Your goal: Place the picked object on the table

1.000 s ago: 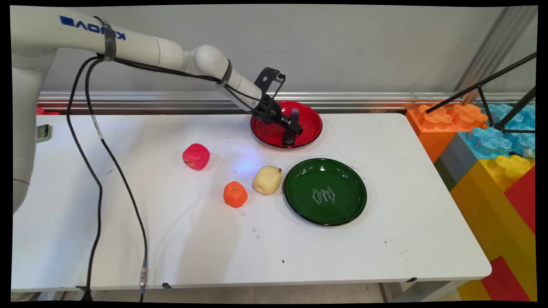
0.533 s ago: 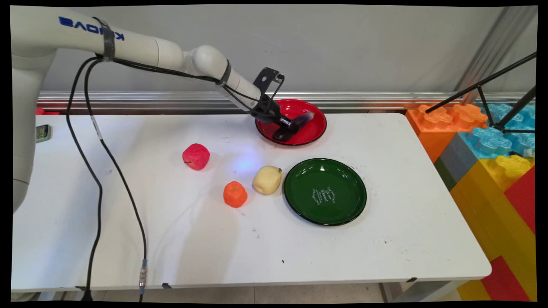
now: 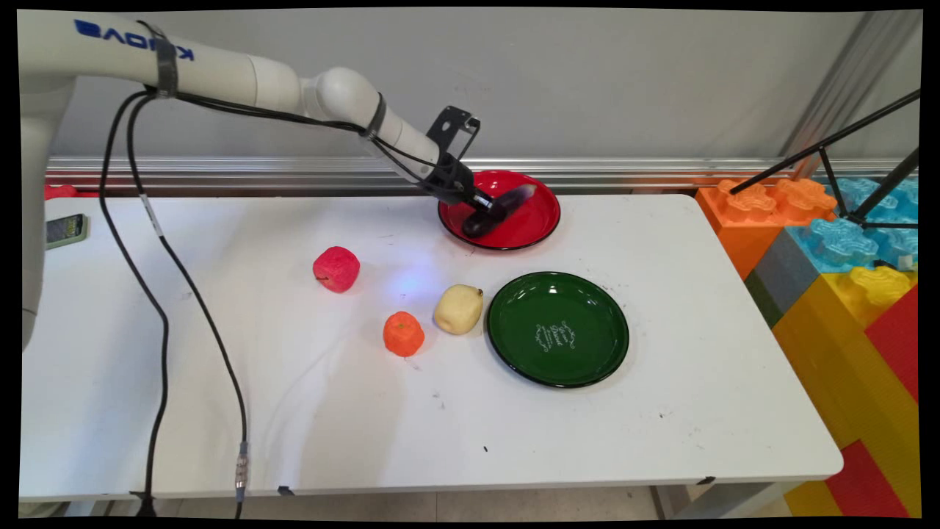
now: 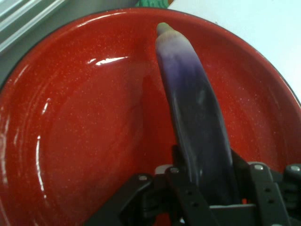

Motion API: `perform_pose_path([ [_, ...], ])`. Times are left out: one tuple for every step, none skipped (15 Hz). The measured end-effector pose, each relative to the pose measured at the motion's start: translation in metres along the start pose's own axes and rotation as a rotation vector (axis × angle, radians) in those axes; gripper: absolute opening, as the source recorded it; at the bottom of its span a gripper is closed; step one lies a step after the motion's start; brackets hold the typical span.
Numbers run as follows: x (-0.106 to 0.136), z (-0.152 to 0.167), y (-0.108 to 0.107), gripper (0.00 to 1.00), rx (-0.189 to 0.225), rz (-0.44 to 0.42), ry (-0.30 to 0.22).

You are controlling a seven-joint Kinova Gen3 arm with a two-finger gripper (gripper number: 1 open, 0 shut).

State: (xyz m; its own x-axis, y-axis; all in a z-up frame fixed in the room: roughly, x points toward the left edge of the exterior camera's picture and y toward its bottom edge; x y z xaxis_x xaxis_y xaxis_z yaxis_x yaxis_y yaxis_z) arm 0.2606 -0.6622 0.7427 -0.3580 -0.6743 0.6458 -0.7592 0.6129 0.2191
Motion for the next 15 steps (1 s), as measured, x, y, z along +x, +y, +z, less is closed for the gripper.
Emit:
perform_pose_path([
  [0.000, -0.003, -0.001, 0.00, 0.000, 0.003, 0.001],
  [-0.001, -0.007, -0.001, 0.00, -0.001, 0.008, 0.003],
  [-0.002, -0.011, -0.002, 0.00, -0.003, 0.013, 0.004],
  [-0.004, -0.015, -0.002, 0.00, -0.005, 0.018, 0.004],
  [-0.006, -0.020, -0.002, 0.00, -0.010, 0.024, 0.006],
  [-0.008, -0.025, -0.002, 0.00, -0.017, 0.031, 0.007],
  [-0.010, -0.031, -0.002, 0.00, -0.028, 0.041, 0.010],
  [-0.012, -0.037, -0.002, 0.00, -0.042, 0.051, 0.017],
  [-0.013, -0.043, -0.001, 0.00, -0.056, 0.061, 0.023],
  [-0.013, -0.047, 0.000, 0.00, -0.066, 0.069, 0.029],
  [-0.013, -0.053, 0.001, 0.00, -0.084, 0.082, 0.038],
  [-0.013, -0.062, 0.002, 0.00, -0.106, 0.099, 0.051],
  [-0.014, -0.070, 0.003, 0.00, -0.128, 0.114, 0.065],
  [-0.014, -0.078, 0.004, 0.00, -0.146, 0.127, 0.076],
  [-0.015, -0.083, 0.005, 0.00, -0.159, 0.136, 0.083],
])
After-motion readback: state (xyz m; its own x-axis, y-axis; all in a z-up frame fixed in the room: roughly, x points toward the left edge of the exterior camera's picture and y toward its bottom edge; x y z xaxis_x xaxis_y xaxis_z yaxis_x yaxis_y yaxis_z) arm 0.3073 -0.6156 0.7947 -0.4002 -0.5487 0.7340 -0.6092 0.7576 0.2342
